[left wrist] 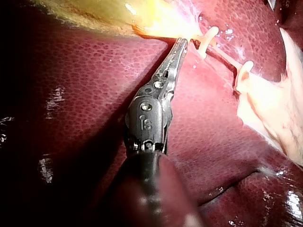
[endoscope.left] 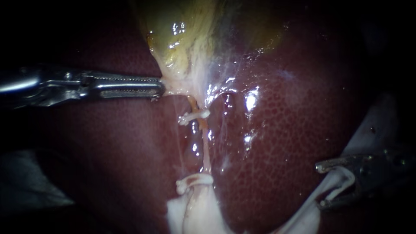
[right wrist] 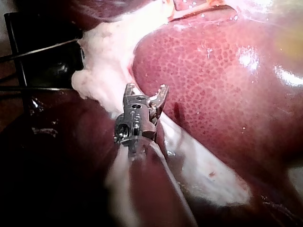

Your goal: Clipping first clip right tube

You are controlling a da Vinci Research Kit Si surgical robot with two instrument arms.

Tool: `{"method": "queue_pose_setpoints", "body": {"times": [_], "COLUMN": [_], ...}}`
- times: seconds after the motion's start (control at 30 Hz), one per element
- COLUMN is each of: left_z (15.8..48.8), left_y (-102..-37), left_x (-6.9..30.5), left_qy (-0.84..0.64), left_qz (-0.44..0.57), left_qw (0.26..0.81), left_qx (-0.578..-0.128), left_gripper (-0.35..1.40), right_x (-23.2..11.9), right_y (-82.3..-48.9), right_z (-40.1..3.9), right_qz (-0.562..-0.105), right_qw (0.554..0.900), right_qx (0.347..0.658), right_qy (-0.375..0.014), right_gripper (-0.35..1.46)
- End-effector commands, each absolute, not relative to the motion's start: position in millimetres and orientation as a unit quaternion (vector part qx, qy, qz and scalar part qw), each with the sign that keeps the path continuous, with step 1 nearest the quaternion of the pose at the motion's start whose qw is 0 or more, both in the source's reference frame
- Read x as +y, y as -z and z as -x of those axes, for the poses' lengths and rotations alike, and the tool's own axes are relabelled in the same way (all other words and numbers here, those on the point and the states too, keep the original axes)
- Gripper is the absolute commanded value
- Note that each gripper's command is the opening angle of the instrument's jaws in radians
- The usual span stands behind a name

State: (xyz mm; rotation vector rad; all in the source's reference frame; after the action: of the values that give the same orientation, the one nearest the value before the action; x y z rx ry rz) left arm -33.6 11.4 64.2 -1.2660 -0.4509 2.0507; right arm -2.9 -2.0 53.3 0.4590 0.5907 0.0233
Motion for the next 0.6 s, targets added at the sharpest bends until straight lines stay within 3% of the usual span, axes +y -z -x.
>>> {"method": "queue_pose_setpoints", "body": {"times": [0.03,0.43,0.6], "left_z": [33.3,28.0,28.1], "left_y": [-64.0,-58.2,-57.8], "left_x": [11.6,13.4,13.3], "left_qy": [-0.787,-0.781,-0.779], "left_qz": [0.486,0.487,0.487], "left_qw": [0.338,0.354,0.357], "left_qx": [-0.174,-0.167,-0.169], "left_gripper": [-0.35,-0.35,-0.35], "right_x": [-2.0,-1.8,-1.5], "right_y": [-53.3,-53.4,-53.4], "right_z": [3.0,2.5,1.5], "right_qz": [-0.224,-0.226,-0.248], "right_qw": [0.931,0.929,0.914], "right_qx": [0.289,0.292,0.321], "right_qy": [-0.011,-0.014,-0.019], "right_gripper": [0.49,0.5,0.5]}}
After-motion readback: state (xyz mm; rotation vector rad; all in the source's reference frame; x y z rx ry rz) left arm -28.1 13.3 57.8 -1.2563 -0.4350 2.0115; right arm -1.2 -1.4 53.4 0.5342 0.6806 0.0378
